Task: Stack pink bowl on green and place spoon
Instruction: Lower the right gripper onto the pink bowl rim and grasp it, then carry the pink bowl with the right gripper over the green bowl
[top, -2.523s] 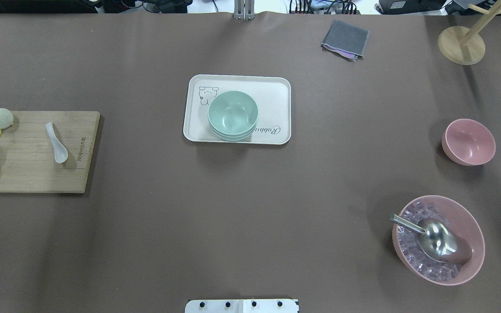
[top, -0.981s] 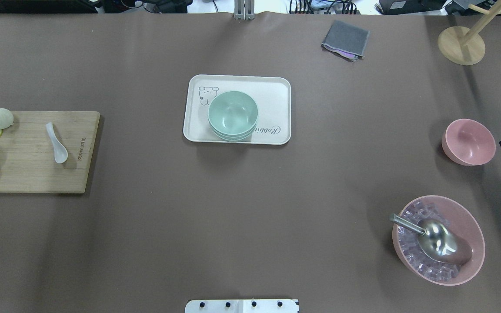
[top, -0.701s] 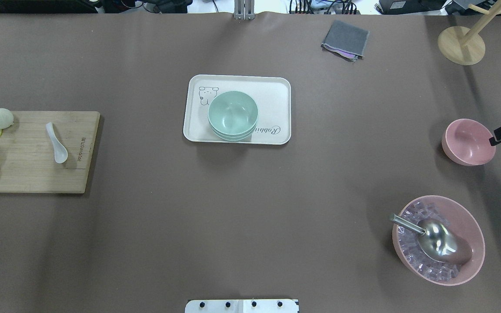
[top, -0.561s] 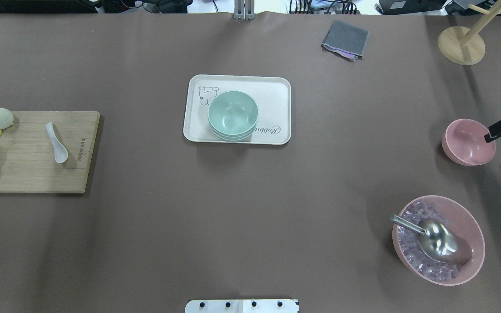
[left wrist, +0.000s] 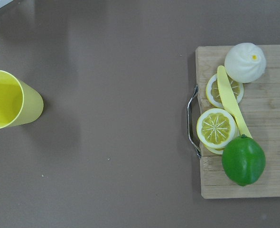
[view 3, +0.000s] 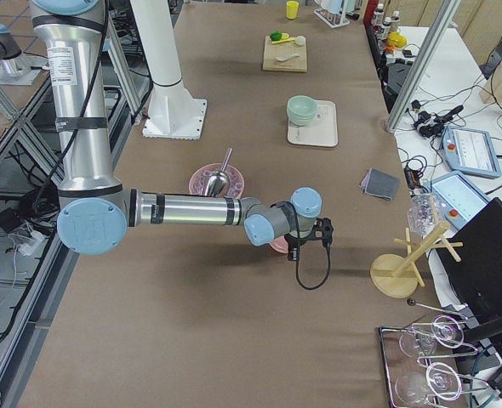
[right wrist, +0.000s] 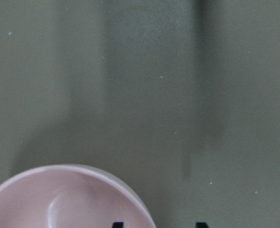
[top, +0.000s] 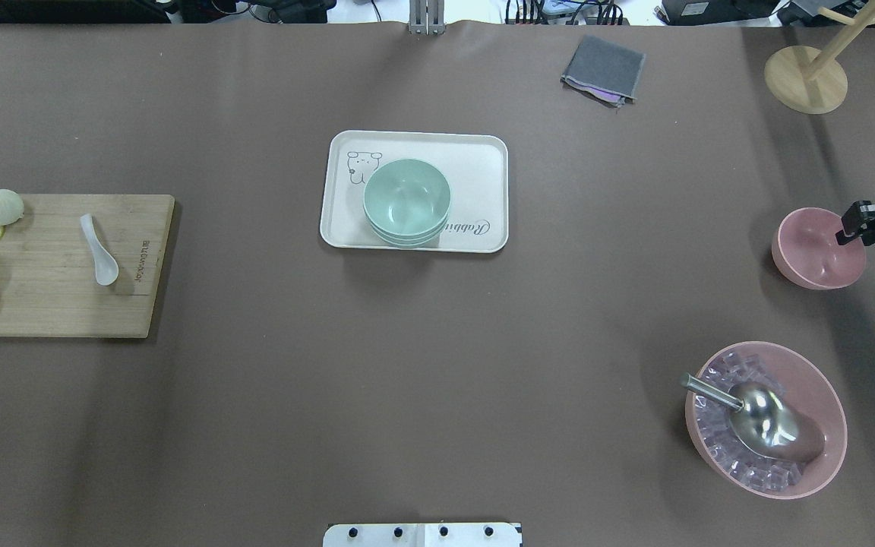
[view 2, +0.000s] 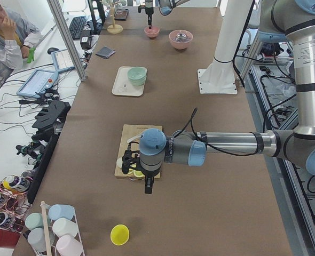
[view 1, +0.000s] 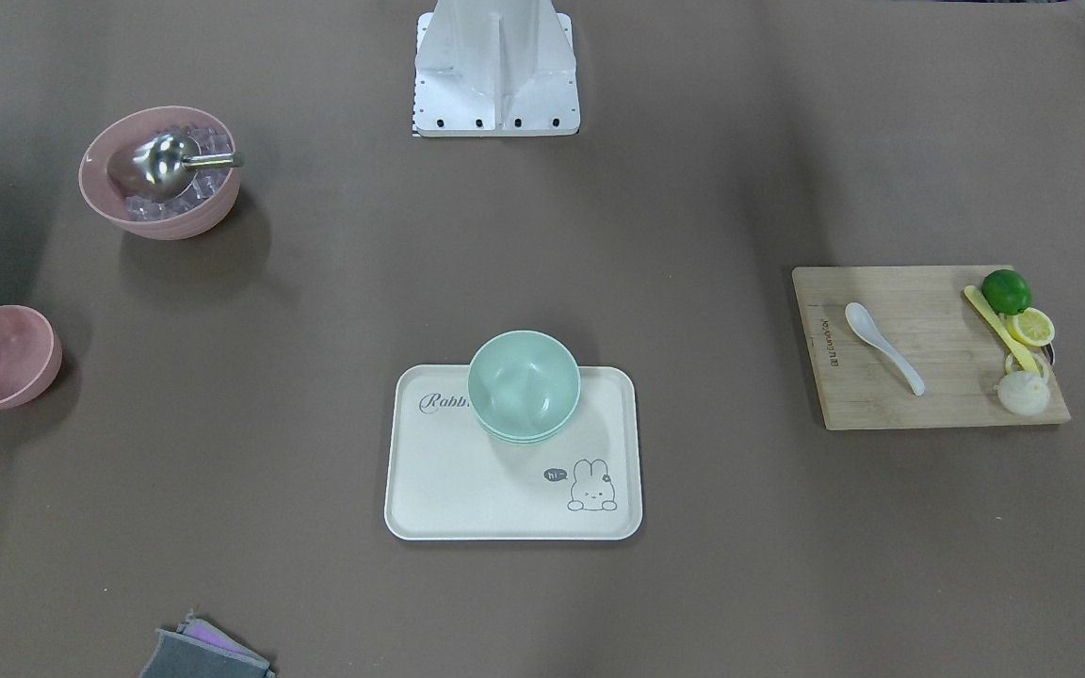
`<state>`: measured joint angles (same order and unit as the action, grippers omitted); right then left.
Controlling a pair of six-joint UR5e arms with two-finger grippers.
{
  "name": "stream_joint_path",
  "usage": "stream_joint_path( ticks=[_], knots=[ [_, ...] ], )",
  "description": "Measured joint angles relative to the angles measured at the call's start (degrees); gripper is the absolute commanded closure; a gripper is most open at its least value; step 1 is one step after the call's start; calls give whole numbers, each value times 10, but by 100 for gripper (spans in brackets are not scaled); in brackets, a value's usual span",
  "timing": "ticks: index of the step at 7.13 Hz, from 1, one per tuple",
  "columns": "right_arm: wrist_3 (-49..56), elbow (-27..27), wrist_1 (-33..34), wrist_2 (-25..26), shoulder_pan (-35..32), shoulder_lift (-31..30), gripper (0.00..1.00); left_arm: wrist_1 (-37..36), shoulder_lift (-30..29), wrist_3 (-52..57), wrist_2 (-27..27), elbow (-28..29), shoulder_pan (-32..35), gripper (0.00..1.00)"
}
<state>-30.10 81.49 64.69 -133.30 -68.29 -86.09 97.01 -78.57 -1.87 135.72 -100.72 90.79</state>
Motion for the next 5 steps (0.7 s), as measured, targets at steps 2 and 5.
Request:
stream_joint_path(
  ticks=[2,5],
  knots=[
    [-6,1,0,0,6,0,100,3,-1,-17,0,0,0,2],
    [-66,40,5,-20,8,30,100,17,-9,-88,17,0,-30,3]
  ],
)
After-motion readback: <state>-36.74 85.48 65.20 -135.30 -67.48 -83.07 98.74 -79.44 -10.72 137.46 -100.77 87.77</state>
